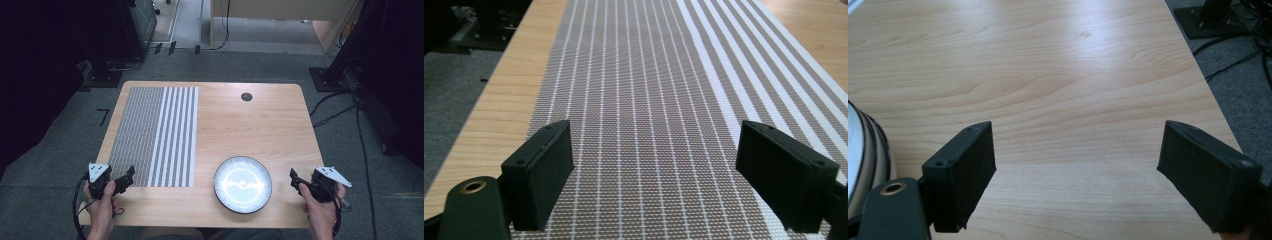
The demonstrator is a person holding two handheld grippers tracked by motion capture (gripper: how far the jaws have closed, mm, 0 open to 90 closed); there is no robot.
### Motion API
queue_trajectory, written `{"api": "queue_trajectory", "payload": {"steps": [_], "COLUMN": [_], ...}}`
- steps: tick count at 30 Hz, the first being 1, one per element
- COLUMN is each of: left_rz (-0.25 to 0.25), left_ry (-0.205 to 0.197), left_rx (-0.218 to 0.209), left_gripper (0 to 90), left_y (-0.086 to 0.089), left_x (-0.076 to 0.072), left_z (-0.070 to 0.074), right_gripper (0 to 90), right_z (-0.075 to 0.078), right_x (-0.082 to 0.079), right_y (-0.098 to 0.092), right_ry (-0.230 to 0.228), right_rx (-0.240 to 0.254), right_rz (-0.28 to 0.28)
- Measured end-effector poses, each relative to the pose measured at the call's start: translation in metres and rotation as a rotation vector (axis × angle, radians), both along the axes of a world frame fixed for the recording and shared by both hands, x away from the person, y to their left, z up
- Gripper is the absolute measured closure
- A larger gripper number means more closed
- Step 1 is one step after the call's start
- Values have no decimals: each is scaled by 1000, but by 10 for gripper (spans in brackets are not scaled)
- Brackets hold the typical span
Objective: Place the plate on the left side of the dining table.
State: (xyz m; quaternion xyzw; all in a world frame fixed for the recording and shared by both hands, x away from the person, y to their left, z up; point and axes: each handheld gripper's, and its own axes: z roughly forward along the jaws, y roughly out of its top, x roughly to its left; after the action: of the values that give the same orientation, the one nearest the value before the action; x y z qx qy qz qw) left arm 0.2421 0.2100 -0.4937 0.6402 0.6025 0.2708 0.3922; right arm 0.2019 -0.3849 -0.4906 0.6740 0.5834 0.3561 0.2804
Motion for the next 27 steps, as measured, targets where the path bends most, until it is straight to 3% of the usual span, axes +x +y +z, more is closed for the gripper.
{"api": "queue_trajectory", "payload": {"steps": [11, 27], "left_rz": [-67, -165], "left_ry": [22, 22], "left_rx": [-2, 2], "left_gripper": [152, 153], "left_y": [-28, -68], "left_x": [-1, -5], "left_z": [-1, 0], "right_gripper": [152, 163], "right_z": [6, 12], "right_x": [-1, -3], "right_y": [16, 37], "right_ry": [-13, -37], "right_rx": [-5, 20], "right_rz": [37, 81]}}
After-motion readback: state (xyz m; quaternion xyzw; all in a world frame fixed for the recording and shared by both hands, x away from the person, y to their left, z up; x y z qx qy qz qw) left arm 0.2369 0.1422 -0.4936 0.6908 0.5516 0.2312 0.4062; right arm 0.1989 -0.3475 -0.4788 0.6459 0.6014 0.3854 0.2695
